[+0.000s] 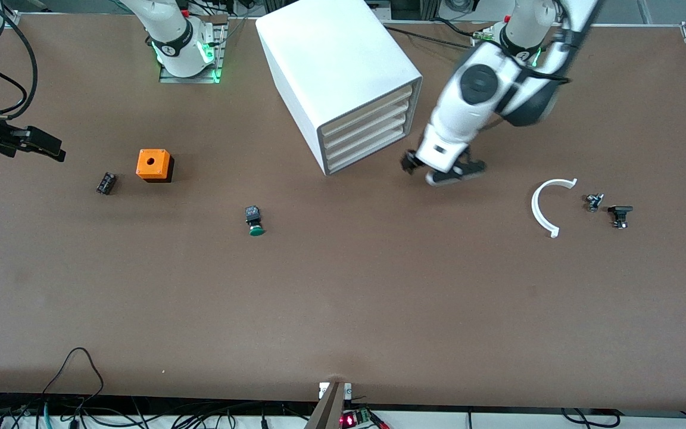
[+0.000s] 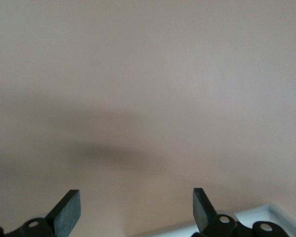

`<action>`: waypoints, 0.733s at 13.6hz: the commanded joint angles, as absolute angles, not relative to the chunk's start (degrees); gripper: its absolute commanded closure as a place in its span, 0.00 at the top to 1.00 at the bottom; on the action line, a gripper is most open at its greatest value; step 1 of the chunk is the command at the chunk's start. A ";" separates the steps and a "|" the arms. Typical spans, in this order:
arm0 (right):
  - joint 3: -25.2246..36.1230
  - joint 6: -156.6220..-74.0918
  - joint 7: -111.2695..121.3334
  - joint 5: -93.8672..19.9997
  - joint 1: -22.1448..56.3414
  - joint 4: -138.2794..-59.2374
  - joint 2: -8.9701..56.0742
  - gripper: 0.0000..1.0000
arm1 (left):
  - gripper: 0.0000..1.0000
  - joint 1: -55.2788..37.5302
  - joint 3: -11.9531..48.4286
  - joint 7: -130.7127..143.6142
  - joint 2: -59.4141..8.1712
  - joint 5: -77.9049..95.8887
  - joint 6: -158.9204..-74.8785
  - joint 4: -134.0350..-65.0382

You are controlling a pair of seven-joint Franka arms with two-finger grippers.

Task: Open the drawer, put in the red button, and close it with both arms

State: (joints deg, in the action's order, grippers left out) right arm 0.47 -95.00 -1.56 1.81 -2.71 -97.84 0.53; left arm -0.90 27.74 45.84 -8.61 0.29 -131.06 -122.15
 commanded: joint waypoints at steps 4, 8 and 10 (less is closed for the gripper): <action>0.70 -97.12 -0.62 1.05 -2.64 -103.89 -4.48 1.00 | 1.00 -0.79 14.78 34.21 -0.28 2.03 -109.31 -110.16; 0.70 -97.03 -0.62 0.97 -2.64 -103.71 -4.39 1.00 | 1.00 -0.62 6.43 21.27 2.99 2.11 -92.06 -97.16; 0.79 -97.29 -0.62 0.97 -2.64 -103.54 -4.22 1.00 | 1.00 -0.62 5.63 21.36 3.08 1.76 -89.30 -92.65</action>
